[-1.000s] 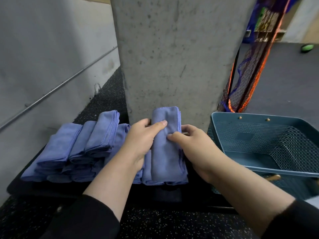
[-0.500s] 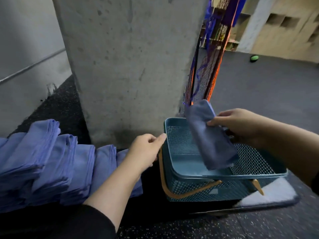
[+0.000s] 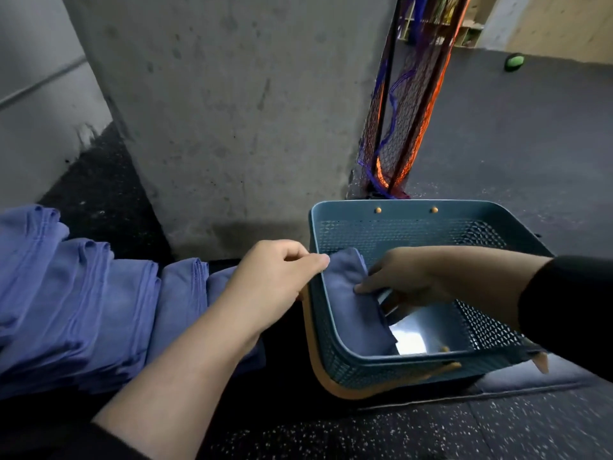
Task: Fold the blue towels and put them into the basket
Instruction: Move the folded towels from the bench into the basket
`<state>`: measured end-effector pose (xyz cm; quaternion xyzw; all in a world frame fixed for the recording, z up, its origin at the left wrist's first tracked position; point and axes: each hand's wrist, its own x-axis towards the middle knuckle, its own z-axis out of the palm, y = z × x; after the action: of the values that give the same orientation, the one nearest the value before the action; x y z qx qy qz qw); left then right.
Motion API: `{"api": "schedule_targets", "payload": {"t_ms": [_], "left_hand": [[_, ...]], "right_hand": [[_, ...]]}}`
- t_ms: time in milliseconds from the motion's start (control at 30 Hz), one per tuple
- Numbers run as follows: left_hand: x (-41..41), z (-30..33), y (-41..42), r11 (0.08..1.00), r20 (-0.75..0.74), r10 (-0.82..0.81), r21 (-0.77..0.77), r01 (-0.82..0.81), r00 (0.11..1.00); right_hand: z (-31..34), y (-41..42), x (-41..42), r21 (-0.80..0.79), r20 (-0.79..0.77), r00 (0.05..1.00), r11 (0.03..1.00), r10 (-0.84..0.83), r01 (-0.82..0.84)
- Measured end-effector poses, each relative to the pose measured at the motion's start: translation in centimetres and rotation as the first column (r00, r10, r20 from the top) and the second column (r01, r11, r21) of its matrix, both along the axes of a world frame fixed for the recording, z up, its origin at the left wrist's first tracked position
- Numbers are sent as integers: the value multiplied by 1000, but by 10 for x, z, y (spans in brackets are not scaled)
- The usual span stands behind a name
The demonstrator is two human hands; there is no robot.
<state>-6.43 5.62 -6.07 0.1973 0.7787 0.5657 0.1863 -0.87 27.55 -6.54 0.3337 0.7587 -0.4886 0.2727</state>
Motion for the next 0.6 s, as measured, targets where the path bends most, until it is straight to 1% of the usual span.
{"api": "schedule_targets", "payload": {"t_ms": [100, 233, 267, 333, 400, 467, 533, 567, 600], "left_hand": [[-4, 2, 0, 1000, 7, -19, -9, 19, 1000], [-8, 2, 0, 1000, 25, -20, -5, 20, 999], [-9, 2, 0, 1000, 35, -27, -3, 27, 999], [-11, 1, -1, 999, 38, -40, -7, 40, 998], [-11, 3, -3, 999, 24, -48, -25, 48, 999], [-10, 7, -4, 999, 1, -32, -38, 32, 999], [-14, 12, -8, 998, -31, 59, -20, -60, 998], [-19, 14, -11, 993, -42, 121, 7, -121, 992], [-25, 16, -16, 983, -64, 184, 30, -182, 981]], "right_hand": [[-27, -6, -11, -57, 36, 998, 997, 59, -57], [-45, -8, -22, -25, 64, 988, 990, 141, -140], [-46, -8, -24, 7, 62, 983, 984, 175, -176], [-44, -10, -26, 142, 67, 960, 950, 270, -277], [-38, -11, -29, 261, 109, 933, 895, 344, -361], [-29, -12, -30, 340, 174, 902, 835, 396, -433], [-13, -14, -31, 387, 245, 866, 775, 435, -499], [-2, -16, -30, 398, 254, 857, 759, 449, -516], [11, -19, -29, 406, 225, 860, 758, 458, -510]]}}
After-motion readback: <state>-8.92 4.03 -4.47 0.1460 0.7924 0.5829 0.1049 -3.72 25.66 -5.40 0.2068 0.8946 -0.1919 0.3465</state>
